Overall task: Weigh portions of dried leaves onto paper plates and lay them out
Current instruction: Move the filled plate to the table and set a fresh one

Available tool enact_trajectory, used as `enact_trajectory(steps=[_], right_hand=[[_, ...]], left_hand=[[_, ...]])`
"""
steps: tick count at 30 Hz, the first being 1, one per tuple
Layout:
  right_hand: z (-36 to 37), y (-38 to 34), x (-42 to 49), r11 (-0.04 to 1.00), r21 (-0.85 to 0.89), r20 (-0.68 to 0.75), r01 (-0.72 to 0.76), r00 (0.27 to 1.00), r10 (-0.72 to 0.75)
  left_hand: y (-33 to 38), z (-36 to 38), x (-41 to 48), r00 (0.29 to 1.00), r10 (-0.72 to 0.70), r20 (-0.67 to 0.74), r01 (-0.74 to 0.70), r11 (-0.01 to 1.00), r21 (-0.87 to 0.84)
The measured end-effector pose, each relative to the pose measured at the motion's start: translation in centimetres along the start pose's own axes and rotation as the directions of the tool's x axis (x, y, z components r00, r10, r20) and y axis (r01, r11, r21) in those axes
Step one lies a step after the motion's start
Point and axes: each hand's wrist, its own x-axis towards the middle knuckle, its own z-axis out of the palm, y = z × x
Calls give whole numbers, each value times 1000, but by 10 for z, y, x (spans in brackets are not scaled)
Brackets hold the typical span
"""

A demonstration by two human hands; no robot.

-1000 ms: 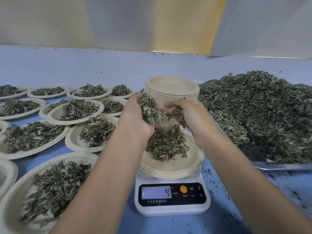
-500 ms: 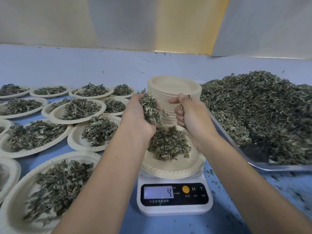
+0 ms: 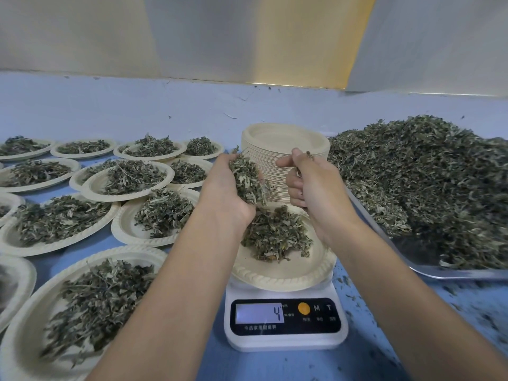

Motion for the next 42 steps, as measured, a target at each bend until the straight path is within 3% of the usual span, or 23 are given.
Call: enact_trajectory(steps=[18, 24, 30, 35, 39, 42], right_hand=[[1, -9, -6, 996, -91, 58, -5, 998, 10], [-1, -9, -3, 997, -55, 80, -62, 995, 66], [7, -8, 6, 965, -198, 17, -170, 984, 177], [0, -2, -3, 969, -248, -7, 2, 1000, -4], [3, -6, -6, 980, -198, 78, -21, 996, 38], [8, -6, -9, 979, -201, 128, -23, 991, 50]], left_hand=[[0, -1, 0, 997, 0, 71, 1, 1000, -20], [1, -2, 1, 999, 30, 16, -29, 999, -37], [2, -4, 3, 999, 26, -18, -26, 999, -26], [0, -4, 7, 1000, 2, -12, -2, 999, -33], [-1, -1, 6, 999, 7, 46, -6, 1000, -18], [0, -3, 8, 1000, 5, 11, -5, 1000, 2]])
